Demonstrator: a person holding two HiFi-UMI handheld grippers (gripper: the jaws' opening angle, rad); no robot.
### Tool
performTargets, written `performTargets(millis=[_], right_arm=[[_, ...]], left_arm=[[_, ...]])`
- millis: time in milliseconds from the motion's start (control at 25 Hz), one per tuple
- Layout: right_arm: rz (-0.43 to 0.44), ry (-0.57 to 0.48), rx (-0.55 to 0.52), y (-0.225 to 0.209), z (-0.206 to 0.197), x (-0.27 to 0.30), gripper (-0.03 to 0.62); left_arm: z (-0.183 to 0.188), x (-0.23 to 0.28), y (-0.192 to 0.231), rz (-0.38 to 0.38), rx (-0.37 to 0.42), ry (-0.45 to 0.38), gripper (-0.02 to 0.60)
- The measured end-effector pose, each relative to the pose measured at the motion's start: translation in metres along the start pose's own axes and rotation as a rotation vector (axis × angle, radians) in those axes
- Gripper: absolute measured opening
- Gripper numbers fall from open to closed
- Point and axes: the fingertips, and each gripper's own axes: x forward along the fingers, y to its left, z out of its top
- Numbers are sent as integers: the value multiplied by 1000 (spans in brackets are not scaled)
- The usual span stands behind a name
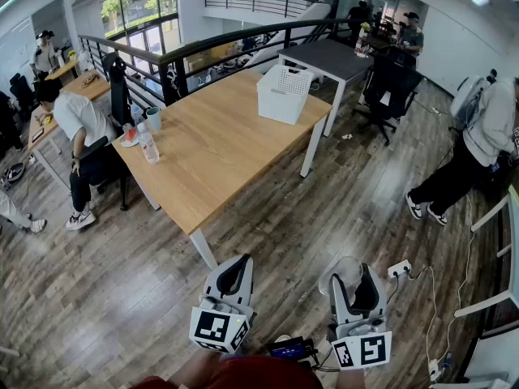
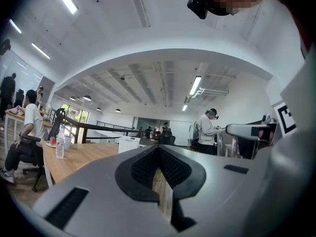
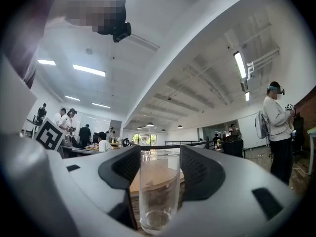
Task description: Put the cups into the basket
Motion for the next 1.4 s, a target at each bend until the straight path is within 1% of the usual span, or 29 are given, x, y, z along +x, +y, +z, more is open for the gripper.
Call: performTargets(millis=[120,360,720,920,1120,1400], right_arm=[[-2,-5,-2,-2,1,-2,255],[11,-4,6,-10,-1,-4,255],[15,10,20,-35,-8,-8,255],[15,21,32,-55,-9,-20,255],[9,32,31,-93,-17,-32,255],[16,42,38,-124,-23,-41,255]], left_arm=[[1,0,-4,-7,7,-5,6],[-5,4,-8,10,-5,-5,6],[-11,19,-29,8,-4,9,6],[-13,27,-52,-1,-1,20,6],[-23,48,-85,-5,32,23,6],[-29,67,-115,-6,48,16,6]])
